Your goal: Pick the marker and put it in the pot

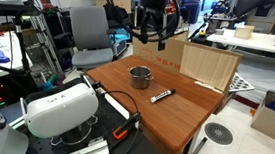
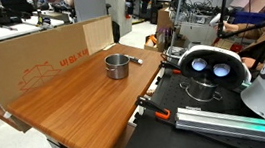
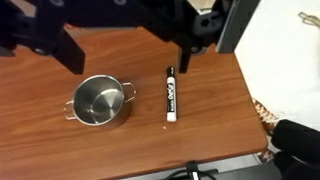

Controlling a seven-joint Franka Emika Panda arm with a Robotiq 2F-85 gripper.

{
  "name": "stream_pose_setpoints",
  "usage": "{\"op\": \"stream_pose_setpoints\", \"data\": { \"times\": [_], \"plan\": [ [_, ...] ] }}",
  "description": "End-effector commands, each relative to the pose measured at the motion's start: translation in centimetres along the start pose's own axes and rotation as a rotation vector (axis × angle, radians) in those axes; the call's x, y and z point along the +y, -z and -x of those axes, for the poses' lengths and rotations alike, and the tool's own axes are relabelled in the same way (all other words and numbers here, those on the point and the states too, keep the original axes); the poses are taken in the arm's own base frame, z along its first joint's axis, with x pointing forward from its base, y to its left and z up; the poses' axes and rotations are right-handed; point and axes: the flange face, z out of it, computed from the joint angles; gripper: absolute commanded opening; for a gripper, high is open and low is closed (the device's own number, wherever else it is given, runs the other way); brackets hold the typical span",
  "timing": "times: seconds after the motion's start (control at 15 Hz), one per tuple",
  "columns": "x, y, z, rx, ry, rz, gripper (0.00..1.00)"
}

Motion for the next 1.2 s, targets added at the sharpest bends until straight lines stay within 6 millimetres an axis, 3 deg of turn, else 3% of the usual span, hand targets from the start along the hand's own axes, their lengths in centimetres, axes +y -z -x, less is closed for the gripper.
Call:
{"op": "stream_pose_setpoints", "data": {
  "times": [0.0, 0.6, 1.13],
  "plan": [
    [1.5, -2.3, -2.2, -0.029, -0.002, -0.022, 1.0],
    [2.9, -9.9, -6.1, -0.101, 0.003, -0.019, 1.0],
    [3.5, -16.5, -7.9, -0.13, -0.008, 0.025, 1.0]
  ]
}}
